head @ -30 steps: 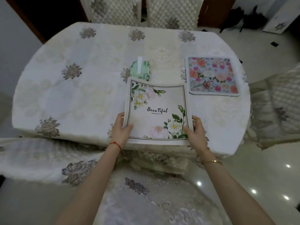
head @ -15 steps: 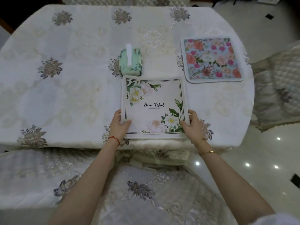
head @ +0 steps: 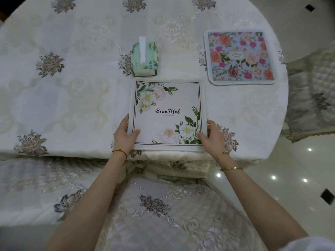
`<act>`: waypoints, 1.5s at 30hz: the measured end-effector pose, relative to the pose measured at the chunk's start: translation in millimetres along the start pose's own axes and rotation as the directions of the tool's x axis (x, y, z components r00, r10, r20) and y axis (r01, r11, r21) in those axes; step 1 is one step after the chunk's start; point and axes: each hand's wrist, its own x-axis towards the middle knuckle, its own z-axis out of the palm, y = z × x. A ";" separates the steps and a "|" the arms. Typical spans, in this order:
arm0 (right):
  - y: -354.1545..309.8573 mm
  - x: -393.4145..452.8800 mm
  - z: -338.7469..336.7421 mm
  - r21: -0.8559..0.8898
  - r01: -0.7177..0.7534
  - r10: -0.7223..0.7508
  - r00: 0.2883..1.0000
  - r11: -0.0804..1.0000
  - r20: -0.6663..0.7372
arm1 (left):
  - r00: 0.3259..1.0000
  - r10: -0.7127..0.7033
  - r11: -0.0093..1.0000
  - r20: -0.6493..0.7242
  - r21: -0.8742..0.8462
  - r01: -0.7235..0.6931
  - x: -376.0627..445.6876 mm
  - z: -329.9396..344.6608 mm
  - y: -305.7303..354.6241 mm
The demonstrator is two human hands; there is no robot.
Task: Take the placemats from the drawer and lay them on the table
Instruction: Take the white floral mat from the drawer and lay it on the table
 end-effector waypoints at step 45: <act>-67.3 148.0 64.4 -0.514 0.496 -0.443 0.866 0.700 0.233 | 0.829 0.504 0.747 0.242 0.359 -0.559 156.8 57.3 37.9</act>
